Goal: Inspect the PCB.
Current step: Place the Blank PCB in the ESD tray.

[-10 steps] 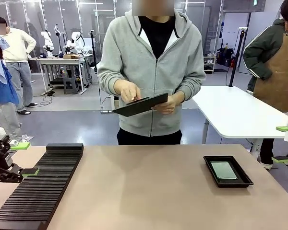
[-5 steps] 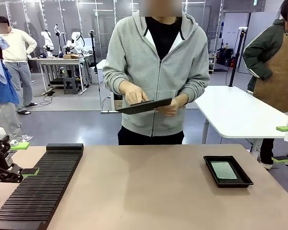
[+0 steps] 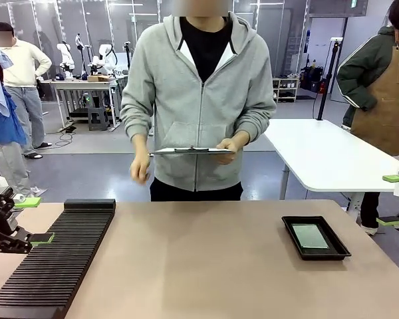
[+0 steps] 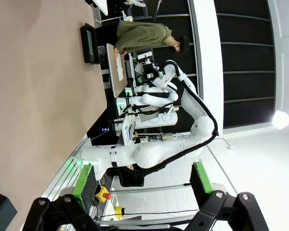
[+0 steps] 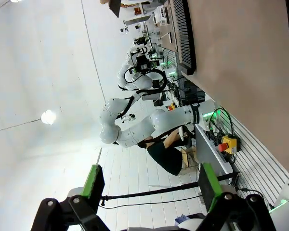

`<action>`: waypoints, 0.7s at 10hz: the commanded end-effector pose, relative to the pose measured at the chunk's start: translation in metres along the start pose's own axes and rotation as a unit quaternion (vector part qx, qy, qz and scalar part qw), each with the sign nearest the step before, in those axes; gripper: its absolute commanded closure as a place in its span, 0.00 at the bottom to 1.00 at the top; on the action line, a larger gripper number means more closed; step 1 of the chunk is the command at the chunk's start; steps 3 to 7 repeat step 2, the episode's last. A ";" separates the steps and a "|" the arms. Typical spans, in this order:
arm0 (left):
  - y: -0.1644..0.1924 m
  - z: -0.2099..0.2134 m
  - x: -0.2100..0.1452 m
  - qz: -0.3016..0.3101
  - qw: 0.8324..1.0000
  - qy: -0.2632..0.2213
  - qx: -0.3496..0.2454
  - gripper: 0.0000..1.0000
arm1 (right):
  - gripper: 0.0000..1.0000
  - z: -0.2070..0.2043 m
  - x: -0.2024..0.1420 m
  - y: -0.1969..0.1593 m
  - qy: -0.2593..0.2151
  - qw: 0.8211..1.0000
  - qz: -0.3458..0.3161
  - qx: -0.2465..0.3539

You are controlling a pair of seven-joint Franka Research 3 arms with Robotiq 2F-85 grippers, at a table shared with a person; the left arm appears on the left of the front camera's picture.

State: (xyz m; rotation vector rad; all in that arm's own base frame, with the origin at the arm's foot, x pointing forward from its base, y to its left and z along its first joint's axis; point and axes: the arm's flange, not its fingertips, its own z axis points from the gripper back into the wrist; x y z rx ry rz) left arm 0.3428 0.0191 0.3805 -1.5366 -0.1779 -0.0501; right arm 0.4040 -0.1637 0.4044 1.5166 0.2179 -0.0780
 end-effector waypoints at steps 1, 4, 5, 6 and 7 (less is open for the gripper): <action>0.000 -0.001 -0.002 -0.007 1.000 0.001 0.000 0.00 | 0.00 0.000 0.000 0.001 0.003 1.000 0.000 -0.010; 0.000 -0.001 -0.002 -0.007 1.000 0.001 0.000 0.00 | 0.00 0.000 0.000 0.001 0.003 1.000 0.000 -0.010; 0.000 -0.001 -0.002 -0.007 1.000 0.001 0.000 0.00 | 0.00 0.000 0.000 0.001 0.003 1.000 0.000 -0.010; 0.000 -0.001 -0.002 -0.007 1.000 0.001 0.000 0.00 | 0.00 0.000 0.000 0.001 0.003 1.000 0.000 -0.010; 0.000 -0.001 -0.002 -0.007 1.000 0.001 0.000 0.00 | 0.00 0.000 0.000 0.001 0.003 1.000 0.000 -0.010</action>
